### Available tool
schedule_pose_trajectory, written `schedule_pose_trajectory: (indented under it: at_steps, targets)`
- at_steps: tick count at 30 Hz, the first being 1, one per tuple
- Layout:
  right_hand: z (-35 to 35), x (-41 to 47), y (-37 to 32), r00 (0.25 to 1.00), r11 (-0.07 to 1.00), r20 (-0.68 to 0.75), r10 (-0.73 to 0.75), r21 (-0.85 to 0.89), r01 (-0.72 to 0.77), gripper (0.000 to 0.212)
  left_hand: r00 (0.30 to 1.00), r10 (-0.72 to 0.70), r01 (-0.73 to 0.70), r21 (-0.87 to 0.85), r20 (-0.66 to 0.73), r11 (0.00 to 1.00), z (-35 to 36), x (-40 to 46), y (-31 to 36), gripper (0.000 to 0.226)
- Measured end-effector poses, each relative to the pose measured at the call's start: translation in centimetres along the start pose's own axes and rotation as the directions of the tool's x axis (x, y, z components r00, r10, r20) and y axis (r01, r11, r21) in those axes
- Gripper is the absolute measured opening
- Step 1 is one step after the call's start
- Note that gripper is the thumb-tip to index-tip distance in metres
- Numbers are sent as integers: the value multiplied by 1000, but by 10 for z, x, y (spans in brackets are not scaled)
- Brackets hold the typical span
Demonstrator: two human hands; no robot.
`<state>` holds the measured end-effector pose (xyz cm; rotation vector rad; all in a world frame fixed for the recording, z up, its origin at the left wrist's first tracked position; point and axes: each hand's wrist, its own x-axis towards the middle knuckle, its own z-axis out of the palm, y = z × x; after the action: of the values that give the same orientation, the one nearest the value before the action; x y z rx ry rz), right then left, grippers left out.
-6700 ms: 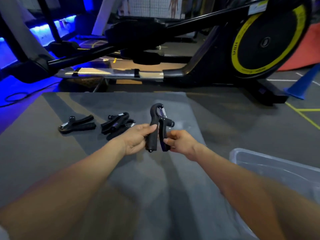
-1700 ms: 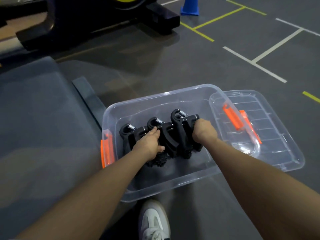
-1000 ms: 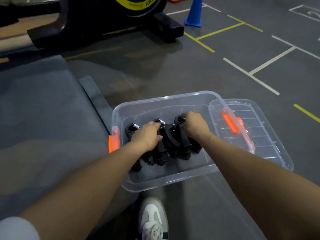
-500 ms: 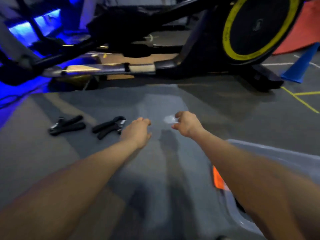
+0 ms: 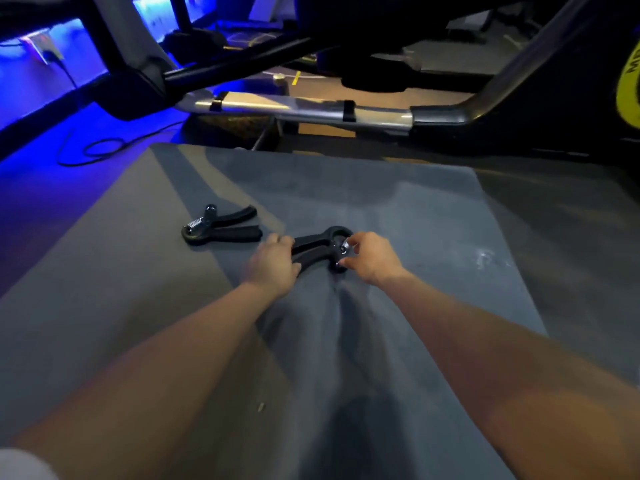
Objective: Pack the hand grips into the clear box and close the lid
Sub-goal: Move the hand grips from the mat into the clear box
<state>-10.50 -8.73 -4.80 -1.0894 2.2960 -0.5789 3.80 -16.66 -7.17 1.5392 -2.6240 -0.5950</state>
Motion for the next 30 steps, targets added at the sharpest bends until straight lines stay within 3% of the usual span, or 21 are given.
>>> schedule_pose_trajectory:
  at_steps: [10, 18, 21, 22, 25, 28, 30]
  targets:
    - [9, 26, 35, 999, 1000, -46, 17, -2, -18, 45, 999, -10, 9, 48, 38, 999, 40, 46, 6, 78]
    - [-9, 1, 57, 998, 997, -24, 60, 52, -59, 42, 990, -130, 122, 129, 55, 984, 25, 12, 38, 58]
    - [-30, -21, 58, 995, 987, 40, 91, 127, -95, 18, 986, -147, 144, 42, 77, 989, 12, -10, 66, 51]
    - [-38, -31, 58, 993, 975, 50, 110, 187, -117, 19, 988, -141, 142, -8, 70, 990, 5, -18, 78, 51]
    - [-67, -61, 64, 988, 866, 53, 146, 477, -153, 28, 995, -89, 92, -94, 33, 991, -14, -42, 121, 56]
    - [-108, -97, 74, 978, 649, -31, 208, 752, -114, 28, 1000, 8, -6, -111, 15, 994, -25, -72, 170, 60]
    - [-137, -124, 86, 966, 541, -75, 247, 838, -73, 26, 997, 67, -63, -120, 31, 991, -28, -96, 202, 63]
